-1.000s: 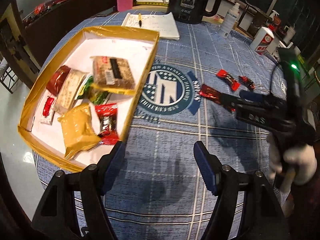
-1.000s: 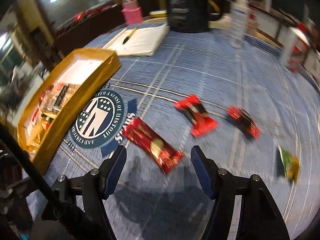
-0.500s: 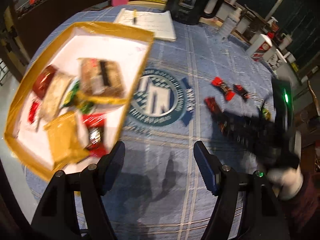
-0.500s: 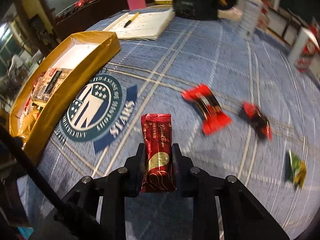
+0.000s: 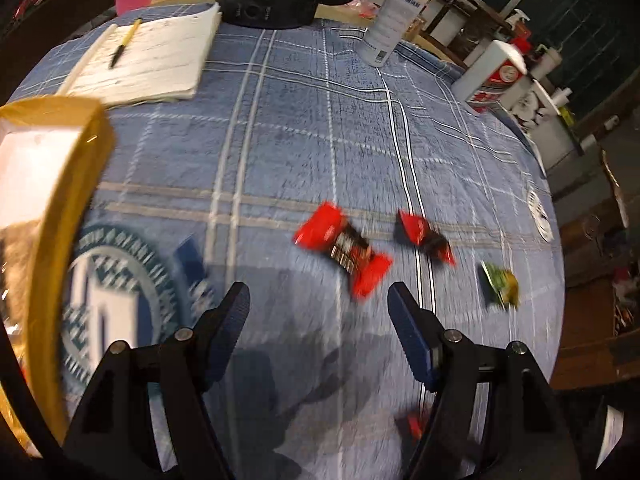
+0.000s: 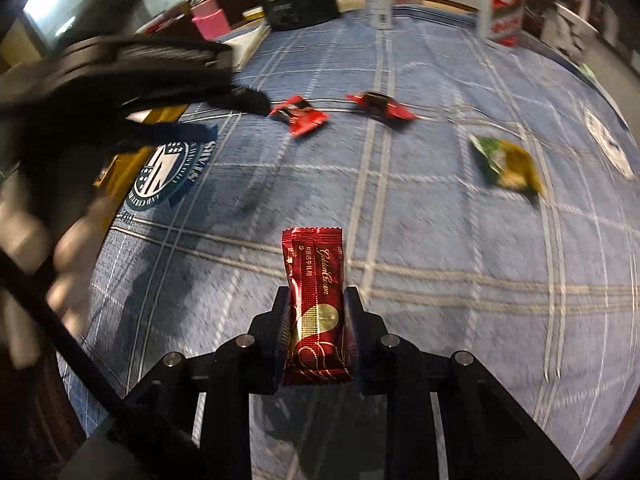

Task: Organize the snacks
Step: 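Grasp the red chocolate bar with the right tool while the left grasps a red candy, then carry the red candy and chocolate bar over the tray and open both tools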

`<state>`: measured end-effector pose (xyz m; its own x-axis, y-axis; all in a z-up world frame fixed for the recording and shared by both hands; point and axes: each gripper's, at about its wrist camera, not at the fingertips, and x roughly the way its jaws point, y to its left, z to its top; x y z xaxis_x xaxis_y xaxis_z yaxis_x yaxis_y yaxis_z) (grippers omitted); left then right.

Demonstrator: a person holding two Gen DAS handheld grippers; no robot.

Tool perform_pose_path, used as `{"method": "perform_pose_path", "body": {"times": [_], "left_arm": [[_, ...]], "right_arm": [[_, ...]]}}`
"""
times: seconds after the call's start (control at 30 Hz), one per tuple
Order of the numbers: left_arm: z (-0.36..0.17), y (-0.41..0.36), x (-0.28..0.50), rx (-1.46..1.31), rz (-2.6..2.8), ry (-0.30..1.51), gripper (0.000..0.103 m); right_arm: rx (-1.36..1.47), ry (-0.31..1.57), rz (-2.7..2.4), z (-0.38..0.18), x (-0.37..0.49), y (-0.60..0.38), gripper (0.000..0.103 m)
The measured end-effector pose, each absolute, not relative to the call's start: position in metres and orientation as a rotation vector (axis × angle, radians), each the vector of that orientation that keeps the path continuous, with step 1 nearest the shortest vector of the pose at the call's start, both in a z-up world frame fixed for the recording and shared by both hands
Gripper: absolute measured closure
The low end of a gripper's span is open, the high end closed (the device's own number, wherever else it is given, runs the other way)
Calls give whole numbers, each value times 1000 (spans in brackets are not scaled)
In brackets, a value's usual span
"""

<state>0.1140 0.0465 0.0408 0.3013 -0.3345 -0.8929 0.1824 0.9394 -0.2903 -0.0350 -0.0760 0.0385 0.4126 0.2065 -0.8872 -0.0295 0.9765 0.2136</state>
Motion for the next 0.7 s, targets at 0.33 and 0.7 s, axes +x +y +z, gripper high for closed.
{"method": "perform_pose_path", "body": {"times": [0.33,0.7], "left_arm": [[24,2,128,84,-263,1171,34],[43,33,98,22,-321,1086,79]], "right_arm": [[242,1119,90,42,-63,-109,78],[227,1111,78,42,-63,-106,78]]}}
